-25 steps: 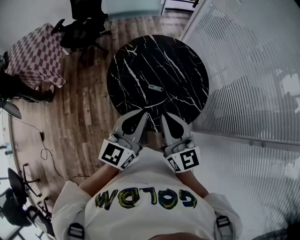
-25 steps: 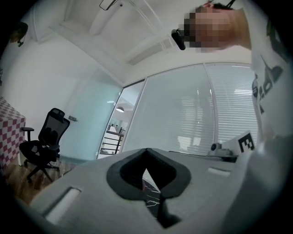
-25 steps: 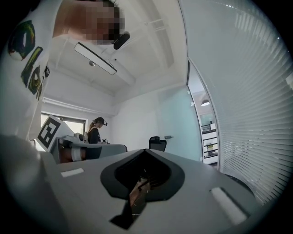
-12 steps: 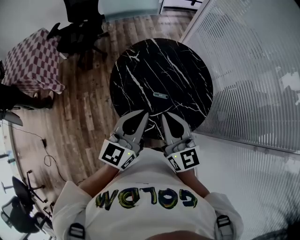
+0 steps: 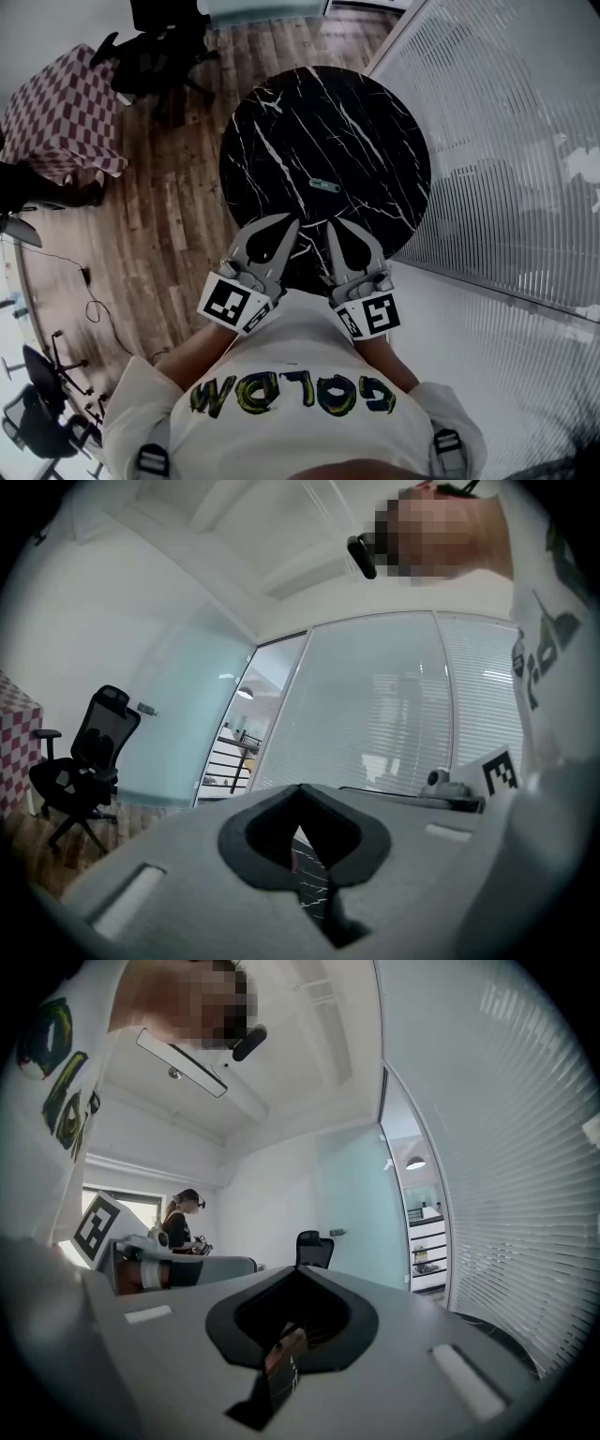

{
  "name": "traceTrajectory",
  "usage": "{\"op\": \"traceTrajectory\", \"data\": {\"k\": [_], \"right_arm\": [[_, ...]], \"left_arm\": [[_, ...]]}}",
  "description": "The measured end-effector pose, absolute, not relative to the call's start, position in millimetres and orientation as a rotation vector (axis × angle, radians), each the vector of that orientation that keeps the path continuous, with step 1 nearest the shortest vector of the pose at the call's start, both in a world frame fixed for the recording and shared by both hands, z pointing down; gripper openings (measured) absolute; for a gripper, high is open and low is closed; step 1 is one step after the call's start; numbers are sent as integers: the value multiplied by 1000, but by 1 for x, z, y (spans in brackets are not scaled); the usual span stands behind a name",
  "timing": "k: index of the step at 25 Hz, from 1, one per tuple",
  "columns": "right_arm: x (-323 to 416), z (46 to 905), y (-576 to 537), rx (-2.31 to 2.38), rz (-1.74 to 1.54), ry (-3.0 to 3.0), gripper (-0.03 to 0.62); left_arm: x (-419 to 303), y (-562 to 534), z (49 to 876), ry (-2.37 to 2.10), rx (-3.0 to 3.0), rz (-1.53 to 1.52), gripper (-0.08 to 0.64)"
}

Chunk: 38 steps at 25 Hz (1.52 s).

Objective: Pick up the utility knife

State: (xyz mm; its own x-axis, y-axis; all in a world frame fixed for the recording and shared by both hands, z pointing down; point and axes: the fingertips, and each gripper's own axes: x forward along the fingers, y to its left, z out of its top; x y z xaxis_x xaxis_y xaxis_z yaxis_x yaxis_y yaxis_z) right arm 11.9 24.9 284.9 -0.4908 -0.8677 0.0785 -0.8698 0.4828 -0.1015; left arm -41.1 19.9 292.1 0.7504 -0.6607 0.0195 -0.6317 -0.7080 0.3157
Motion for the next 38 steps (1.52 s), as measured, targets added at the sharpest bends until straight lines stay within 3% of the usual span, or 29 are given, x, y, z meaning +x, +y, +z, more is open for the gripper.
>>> {"op": "traceTrajectory", "data": {"k": [17,38], "right_arm": [[57,306,5,1466,174,-2643,2],[62,406,-27,1305,173,-2506,3]], "left_arm": [[1,-2,316,-1050,2641,-48,4],[8,-28,406,-994,2591,52,3]]}}
